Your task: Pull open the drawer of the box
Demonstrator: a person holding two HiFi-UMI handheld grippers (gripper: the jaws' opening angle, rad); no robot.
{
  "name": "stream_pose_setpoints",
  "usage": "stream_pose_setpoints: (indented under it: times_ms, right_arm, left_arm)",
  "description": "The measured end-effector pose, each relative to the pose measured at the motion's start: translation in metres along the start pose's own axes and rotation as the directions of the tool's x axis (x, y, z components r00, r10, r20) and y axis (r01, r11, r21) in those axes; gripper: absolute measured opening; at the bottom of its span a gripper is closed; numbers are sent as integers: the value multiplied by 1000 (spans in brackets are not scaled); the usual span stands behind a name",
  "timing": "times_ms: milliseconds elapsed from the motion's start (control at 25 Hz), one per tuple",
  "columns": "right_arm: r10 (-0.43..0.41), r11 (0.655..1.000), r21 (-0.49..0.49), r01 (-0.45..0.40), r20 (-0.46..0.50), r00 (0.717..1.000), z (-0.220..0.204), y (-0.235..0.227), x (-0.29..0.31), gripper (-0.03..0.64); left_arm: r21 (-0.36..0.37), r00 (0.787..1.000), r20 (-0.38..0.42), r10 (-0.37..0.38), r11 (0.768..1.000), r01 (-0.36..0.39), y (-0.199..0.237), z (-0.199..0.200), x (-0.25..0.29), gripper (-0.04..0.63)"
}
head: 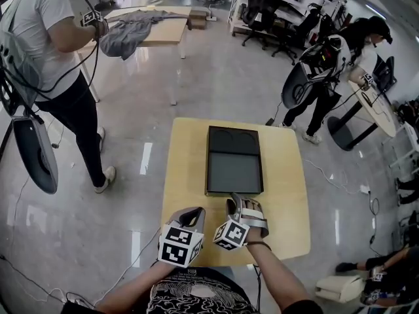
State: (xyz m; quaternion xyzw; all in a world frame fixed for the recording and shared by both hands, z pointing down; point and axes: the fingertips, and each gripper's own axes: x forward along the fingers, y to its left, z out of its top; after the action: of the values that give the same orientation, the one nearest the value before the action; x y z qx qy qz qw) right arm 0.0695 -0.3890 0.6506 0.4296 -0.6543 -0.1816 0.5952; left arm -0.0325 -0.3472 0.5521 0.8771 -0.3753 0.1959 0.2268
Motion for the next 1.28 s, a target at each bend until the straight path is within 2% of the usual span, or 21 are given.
stream_pose_setpoints:
  times_ms: [360, 600, 680, 960, 1280]
  right_arm:
    - [-79, 990, -116, 76, -22, 997, -2, -2, 16, 124]
    - [-80, 987, -143, 77, -20, 997, -29, -17, 8, 108]
    - [-69, 988, -140, 65, -21, 997, -28, -22, 5, 62]
    - [20, 986, -165, -17, 15, 1000, -5, -15, 6, 52]
    - [98, 988, -118, -99, -18, 995, 14, -11, -4, 46]
  left_arm:
    - [5, 1000, -8, -2, 1000, 2, 10, 11, 11, 15]
    - [5, 1000, -7, 1, 1000, -1, -14, 18, 20, 15]
    - [3, 1000, -9, 0, 1000, 0, -13, 17, 18, 15]
    - [-7, 1000, -5, -2, 1000, 2, 4, 14, 10, 15]
    - [-5, 1000, 0, -12, 1000, 12, 8, 14, -10, 15]
